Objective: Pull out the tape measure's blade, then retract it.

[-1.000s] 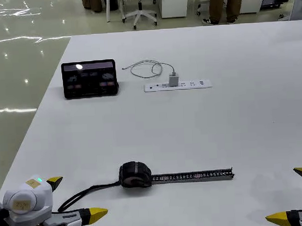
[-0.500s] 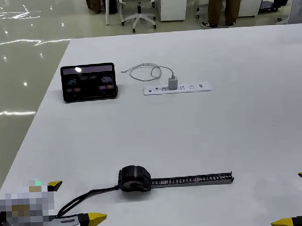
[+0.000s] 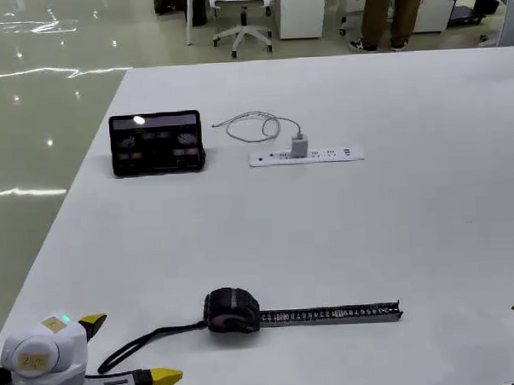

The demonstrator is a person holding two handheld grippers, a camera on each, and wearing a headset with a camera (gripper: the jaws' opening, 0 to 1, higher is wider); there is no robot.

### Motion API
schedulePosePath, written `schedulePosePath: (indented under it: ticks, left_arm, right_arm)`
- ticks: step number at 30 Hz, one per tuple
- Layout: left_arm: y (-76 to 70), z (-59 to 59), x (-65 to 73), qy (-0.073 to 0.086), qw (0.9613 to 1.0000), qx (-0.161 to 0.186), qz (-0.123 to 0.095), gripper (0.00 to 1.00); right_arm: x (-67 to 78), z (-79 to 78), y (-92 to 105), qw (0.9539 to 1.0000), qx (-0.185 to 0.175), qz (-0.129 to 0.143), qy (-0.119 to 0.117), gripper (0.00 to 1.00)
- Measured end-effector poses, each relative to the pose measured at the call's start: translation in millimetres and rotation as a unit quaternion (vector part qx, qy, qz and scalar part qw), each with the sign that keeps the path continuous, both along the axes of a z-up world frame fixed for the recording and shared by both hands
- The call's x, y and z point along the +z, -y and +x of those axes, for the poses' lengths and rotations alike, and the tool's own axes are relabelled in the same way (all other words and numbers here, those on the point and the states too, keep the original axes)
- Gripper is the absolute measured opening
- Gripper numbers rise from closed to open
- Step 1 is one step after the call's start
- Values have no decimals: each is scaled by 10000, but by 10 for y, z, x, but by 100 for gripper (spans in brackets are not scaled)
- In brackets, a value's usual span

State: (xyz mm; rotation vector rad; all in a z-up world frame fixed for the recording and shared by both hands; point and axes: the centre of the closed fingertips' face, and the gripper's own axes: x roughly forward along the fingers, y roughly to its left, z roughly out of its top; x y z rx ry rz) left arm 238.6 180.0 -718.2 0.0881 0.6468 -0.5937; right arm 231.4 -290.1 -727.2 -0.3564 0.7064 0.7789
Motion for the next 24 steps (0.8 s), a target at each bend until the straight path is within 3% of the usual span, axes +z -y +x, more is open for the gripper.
schedulePosePath:
  ticks: [9, 11, 14, 17, 20, 22, 24]
  left_arm:
    - [87, 149, 39, 65, 10000, -25, 42, 100]
    - [183, 181, 65, 104, 9999, -65, 23, 100]
    - [282, 240, 47, 114, 9998, -71, 167, 100]
    - [388, 282, 40, 74, 9999, -51, 134, 100]
    - [554, 350, 48, 4, 9997, -39, 248, 100]
    - [721, 393, 106, 73, 9992, -302, 251, 100]
    - [793, 469, 125, -1, 9992, -251, 321, 100]
  right_arm:
    - [19, 88, -9, 9999, 86, -56, 39, 100]
    - [24, 131, -43, 9998, 155, -86, 63, 100]
    - [27, 188, -110, 9994, 315, -131, 90, 100]
    - [-5, 227, -143, 9986, 485, -220, 78, 100]
    - [-20, 287, -193, 9965, 743, -381, 55, 100]
    - [6, 332, -252, 9953, 882, -403, 41, 100]
    - [25, 376, -330, 9935, 1062, -410, -4, 100]
